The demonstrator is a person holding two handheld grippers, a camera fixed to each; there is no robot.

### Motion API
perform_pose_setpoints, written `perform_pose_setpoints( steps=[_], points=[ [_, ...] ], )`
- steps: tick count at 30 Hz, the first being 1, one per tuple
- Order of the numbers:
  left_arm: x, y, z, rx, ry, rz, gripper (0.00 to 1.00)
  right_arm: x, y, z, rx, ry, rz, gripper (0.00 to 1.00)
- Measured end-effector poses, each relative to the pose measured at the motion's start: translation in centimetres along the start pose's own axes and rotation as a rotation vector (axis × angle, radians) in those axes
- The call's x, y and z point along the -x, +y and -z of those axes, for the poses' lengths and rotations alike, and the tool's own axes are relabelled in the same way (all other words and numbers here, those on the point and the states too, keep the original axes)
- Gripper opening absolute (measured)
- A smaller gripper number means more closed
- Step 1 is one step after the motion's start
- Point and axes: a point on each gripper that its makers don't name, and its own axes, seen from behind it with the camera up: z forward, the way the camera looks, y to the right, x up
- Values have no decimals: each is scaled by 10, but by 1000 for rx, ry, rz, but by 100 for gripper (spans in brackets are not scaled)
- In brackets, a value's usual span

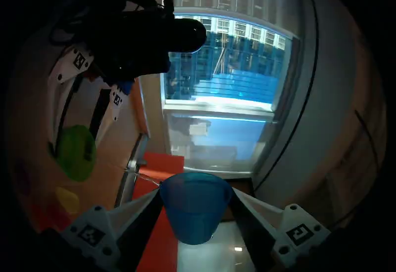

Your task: Pour water

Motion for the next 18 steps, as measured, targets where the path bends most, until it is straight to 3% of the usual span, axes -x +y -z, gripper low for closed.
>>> perform_pose_setpoints(
  steps=[18],
  points=[
    [-2,-1,-1,-3,6,-4,86,-10,0,-2,3,5,59,91]
  ],
)
